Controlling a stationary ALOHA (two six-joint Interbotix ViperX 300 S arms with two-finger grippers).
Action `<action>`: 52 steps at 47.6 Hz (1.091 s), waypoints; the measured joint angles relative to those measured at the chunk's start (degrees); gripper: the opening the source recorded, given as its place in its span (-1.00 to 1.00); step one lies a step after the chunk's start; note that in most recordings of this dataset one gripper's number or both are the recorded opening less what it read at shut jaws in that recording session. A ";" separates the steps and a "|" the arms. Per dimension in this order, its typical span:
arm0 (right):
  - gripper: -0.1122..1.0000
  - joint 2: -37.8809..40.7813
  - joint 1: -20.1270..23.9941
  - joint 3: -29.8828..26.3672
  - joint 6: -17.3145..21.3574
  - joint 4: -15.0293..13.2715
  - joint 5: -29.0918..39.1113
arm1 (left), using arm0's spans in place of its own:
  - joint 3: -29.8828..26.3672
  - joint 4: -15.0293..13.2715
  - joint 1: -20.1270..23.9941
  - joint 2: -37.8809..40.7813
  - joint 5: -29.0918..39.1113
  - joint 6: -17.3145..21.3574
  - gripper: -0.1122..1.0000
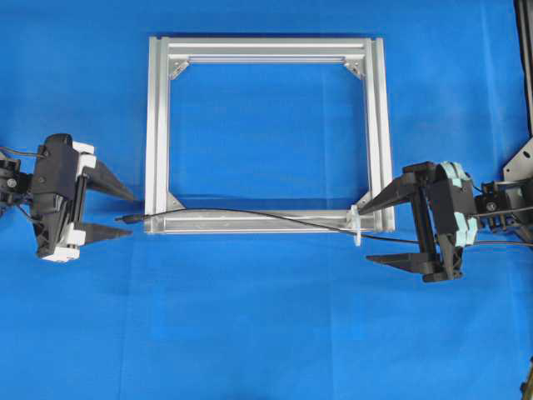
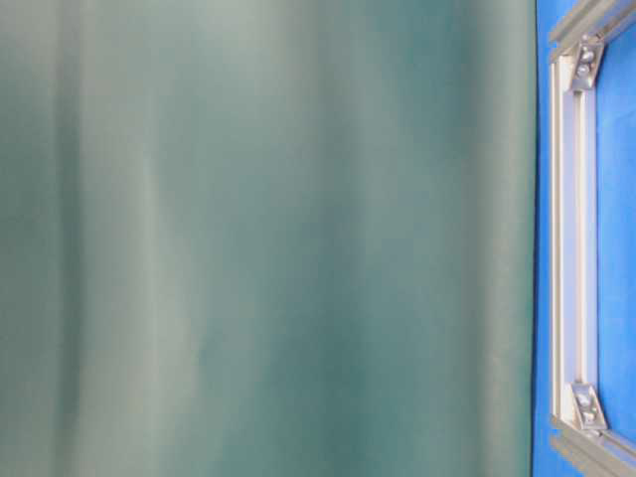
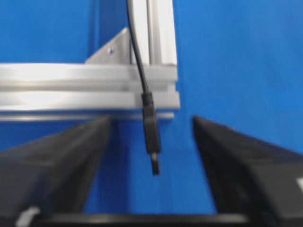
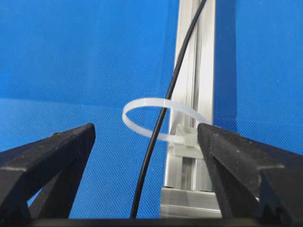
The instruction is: Insert the wire through the string loop located on the right side.
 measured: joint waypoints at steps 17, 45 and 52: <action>0.93 -1.23 0.00 -0.18 -0.26 0.00 1.85 | -0.09 0.00 0.18 -0.09 0.62 0.09 0.77; 0.93 -19.42 -2.46 -0.62 -2.20 0.00 12.57 | -5.62 0.18 2.72 -10.11 6.06 0.26 0.77; 0.93 -20.74 -2.99 -0.62 -2.37 -0.09 13.45 | -5.80 0.44 3.16 -10.37 6.50 0.26 0.77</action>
